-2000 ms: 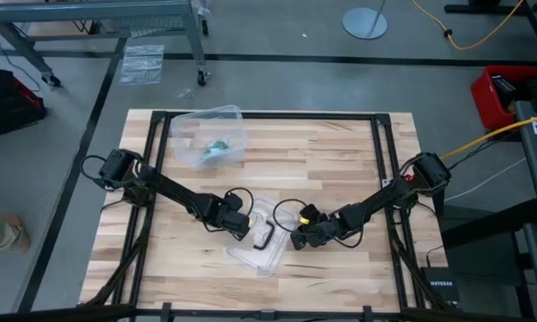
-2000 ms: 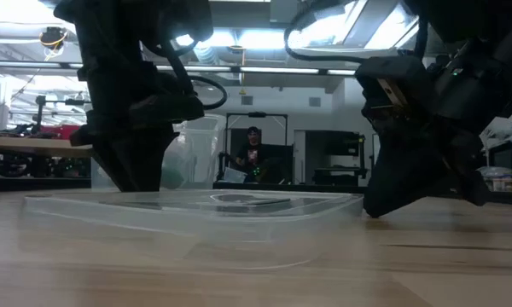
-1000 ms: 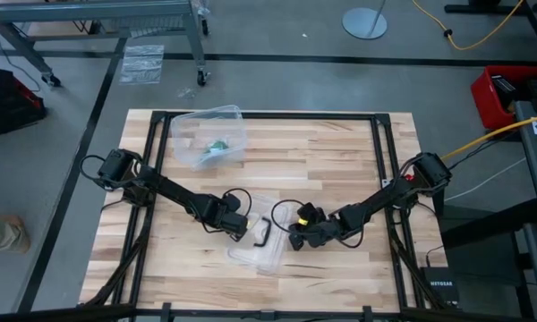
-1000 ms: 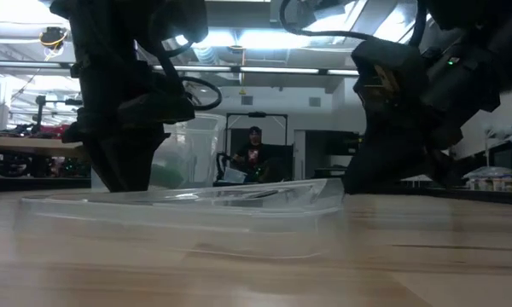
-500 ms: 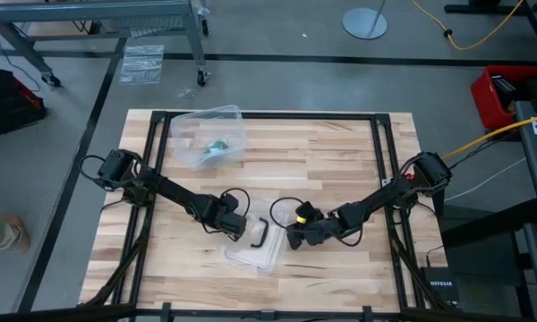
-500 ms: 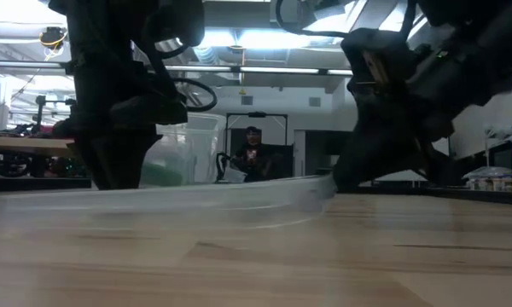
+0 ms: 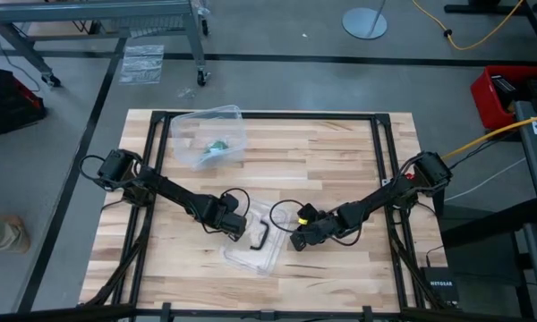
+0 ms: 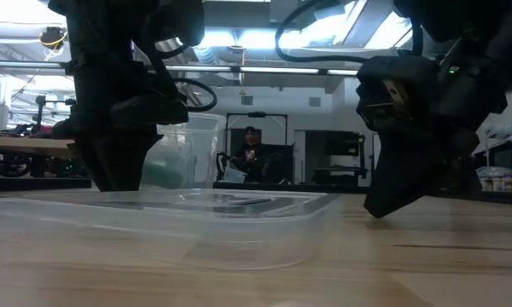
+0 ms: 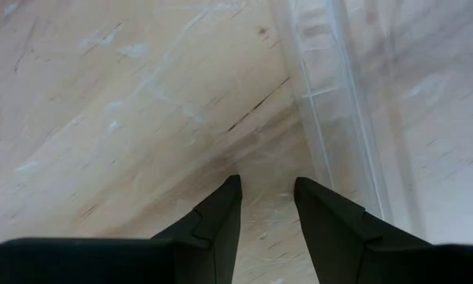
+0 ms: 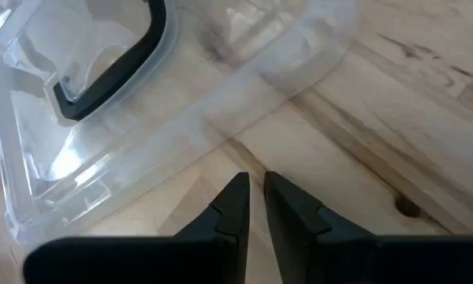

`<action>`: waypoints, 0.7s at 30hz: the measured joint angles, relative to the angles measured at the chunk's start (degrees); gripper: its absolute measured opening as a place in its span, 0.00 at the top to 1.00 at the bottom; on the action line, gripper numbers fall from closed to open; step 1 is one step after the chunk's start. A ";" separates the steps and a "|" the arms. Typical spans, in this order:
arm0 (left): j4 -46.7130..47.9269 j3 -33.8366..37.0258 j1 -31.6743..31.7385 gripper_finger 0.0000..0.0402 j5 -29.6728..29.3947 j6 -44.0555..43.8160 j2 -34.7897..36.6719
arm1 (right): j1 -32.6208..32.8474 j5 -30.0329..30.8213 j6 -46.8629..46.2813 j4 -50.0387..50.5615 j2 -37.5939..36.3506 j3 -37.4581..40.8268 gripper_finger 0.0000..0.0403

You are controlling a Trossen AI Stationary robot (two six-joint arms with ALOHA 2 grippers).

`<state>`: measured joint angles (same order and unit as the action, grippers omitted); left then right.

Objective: Roll bandage
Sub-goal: Close the transparent bin with the transparent bin cover

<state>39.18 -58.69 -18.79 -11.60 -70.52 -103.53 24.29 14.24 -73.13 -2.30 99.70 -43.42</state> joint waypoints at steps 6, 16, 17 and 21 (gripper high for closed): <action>-0.57 0.11 -0.02 0.70 -0.01 0.19 0.00 | 0.00 -0.49 -0.62 0.13 0.00 0.02 0.88; -3.26 0.17 -0.62 0.70 -0.20 0.29 -0.02 | 0.11 2.19 -6.27 -1.40 2.93 -0.11 0.88; -3.60 0.17 -0.80 0.70 -0.20 0.19 -0.02 | 0.11 2.23 -6.65 -1.66 3.34 -0.22 0.88; -4.50 0.21 -1.71 0.70 -0.65 0.15 -0.04 | 0.11 2.68 -7.48 -0.72 4.48 -1.76 0.88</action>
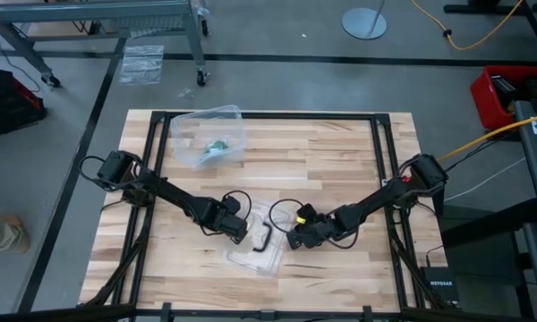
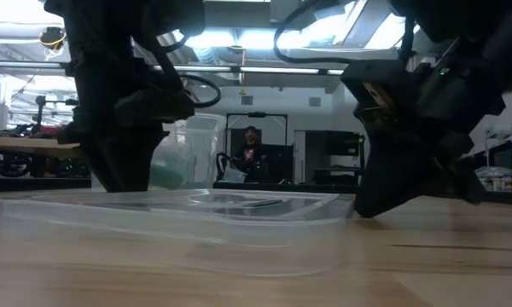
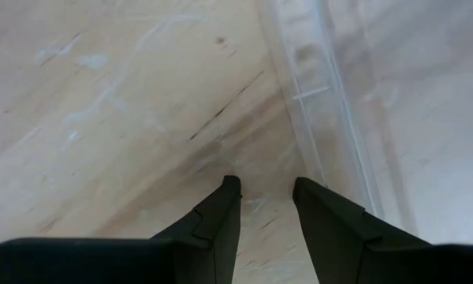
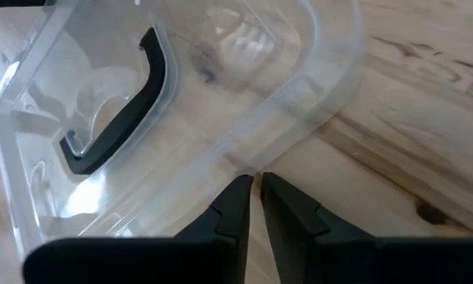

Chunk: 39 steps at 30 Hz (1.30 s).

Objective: Roll bandage
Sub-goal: Close the transparent bin with the transparent bin cover

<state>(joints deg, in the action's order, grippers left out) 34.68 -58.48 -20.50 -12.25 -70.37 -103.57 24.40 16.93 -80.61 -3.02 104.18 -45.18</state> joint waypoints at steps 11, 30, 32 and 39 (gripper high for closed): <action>0.86 0.00 -0.51 0.70 0.96 -1.24 0.02 | 0.15 4.38 10.36 5.36 0.89 -6.80 0.88; 2.41 -0.07 -0.57 0.70 2.18 -1.25 0.04 | 0.00 5.92 20.61 5.28 0.38 -7.66 0.88; 2.55 -0.07 -0.58 0.70 2.18 -1.25 0.33 | 0.02 5.66 21.59 5.04 0.33 -7.66 0.88; 4.46 -0.07 -0.62 0.70 2.52 -1.26 1.11 | 0.02 5.48 27.75 2.06 0.23 -7.66 0.88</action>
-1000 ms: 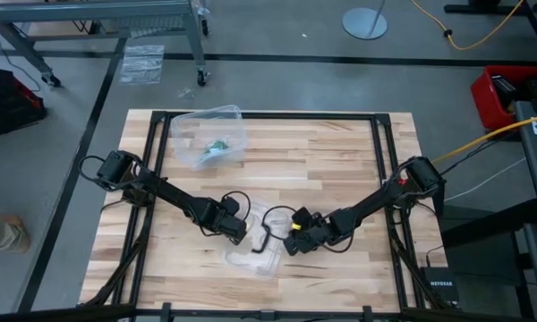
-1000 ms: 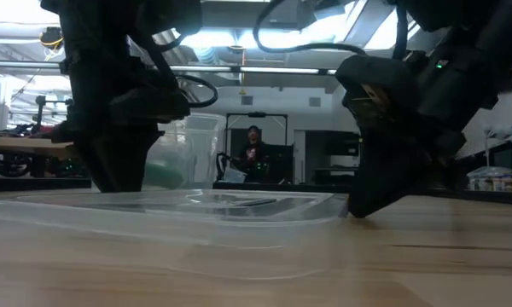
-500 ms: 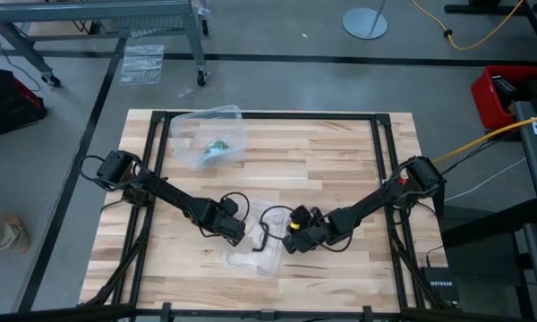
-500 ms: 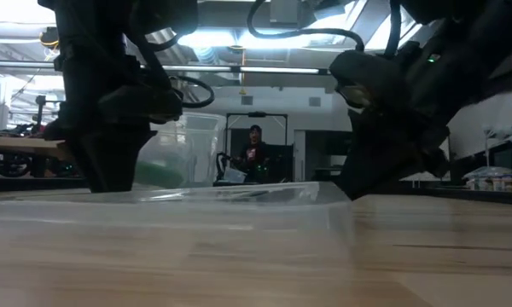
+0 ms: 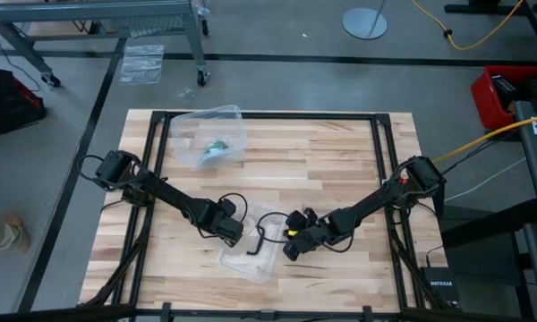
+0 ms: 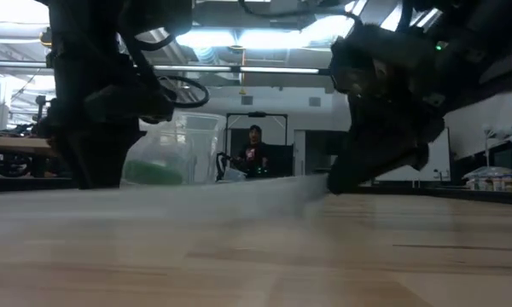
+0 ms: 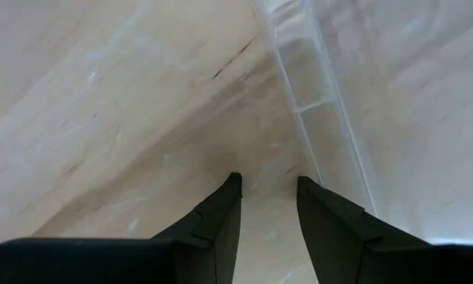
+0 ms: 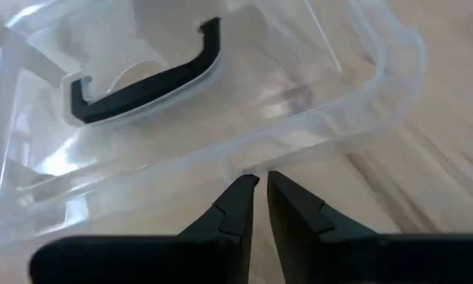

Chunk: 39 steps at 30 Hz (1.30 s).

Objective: Roll bandage
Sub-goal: Close the transparent bin with the transparent bin cover

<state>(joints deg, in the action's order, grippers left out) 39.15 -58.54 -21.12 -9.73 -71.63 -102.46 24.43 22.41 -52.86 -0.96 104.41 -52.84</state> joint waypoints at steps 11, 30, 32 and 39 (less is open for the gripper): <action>3.83 -0.68 0.06 0.70 1.77 -1.61 0.09 | -0.33 2.33 9.45 -30.71 -0.90 -0.92 0.88; 2.88 -1.27 -0.71 0.70 1.94 -1.27 0.03 | -1.62 -1.49 9.92 -20.53 -0.42 -2.12 0.88; 2.94 -1.27 -0.71 0.70 2.02 -1.21 0.05 | -1.64 -0.98 10.66 -20.08 -0.95 -2.12 0.88; 2.47 -1.27 -0.71 0.70 2.05 -0.53 0.05 | -1.62 -0.14 11.50 -19.52 -1.71 -2.12 0.88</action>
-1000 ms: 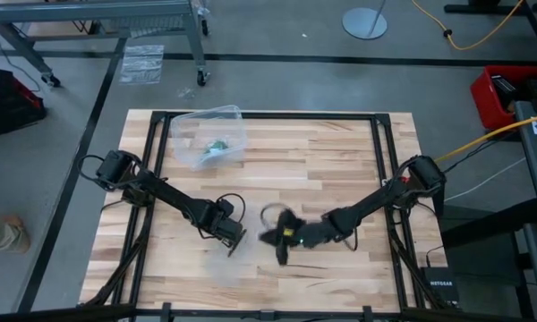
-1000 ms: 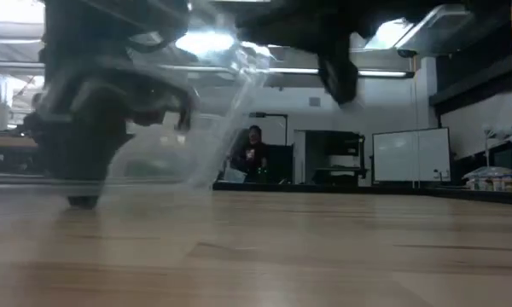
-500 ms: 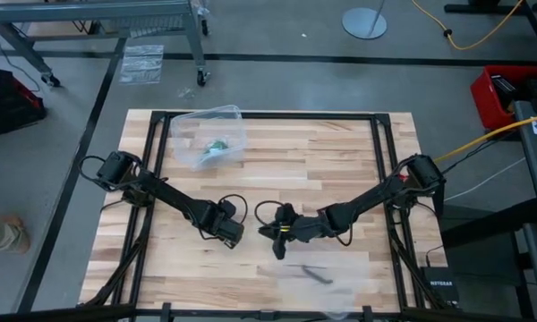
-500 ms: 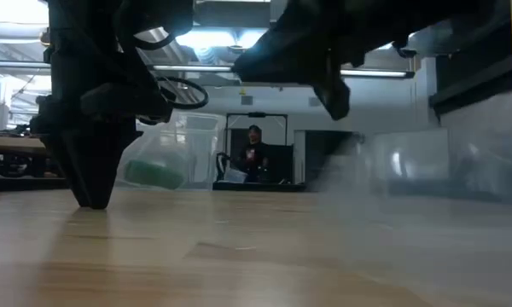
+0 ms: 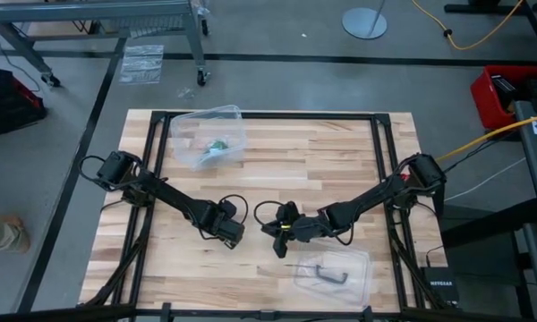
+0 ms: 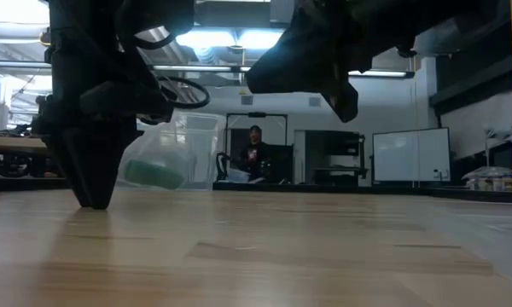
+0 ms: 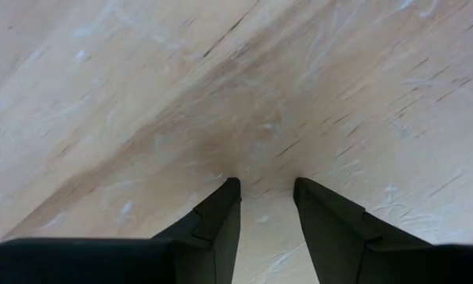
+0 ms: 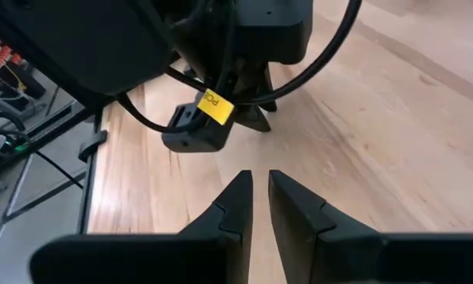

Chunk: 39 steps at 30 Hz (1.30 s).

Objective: Roll bandage
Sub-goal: Close the transparent bin with the transparent bin cover

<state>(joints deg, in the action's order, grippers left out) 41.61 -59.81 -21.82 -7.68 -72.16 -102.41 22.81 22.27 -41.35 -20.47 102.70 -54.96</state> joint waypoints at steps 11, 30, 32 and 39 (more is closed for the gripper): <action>-0.73 0.00 -0.02 0.70 0.04 0.38 0.04 | 0.02 0.28 1.19 2.16 -0.94 0.04 0.88; -12.44 0.07 -0.87 0.70 -1.58 11.15 0.04 | 0.09 -4.32 -2.27 53.70 -22.94 0.07 0.88; -14.74 0.07 -0.87 0.70 -1.89 14.50 0.04 | 0.09 -6.14 -4.10 58.94 -26.60 0.07 0.88; -27.05 0.07 -0.86 0.70 -4.68 23.00 -0.39 | 0.09 -18.28 -13.91 69.21 -34.21 0.07 0.88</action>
<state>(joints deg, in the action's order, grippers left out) 14.56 -59.75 -22.68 -12.36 -49.16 -102.80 22.90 3.99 -55.26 48.74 68.49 -54.89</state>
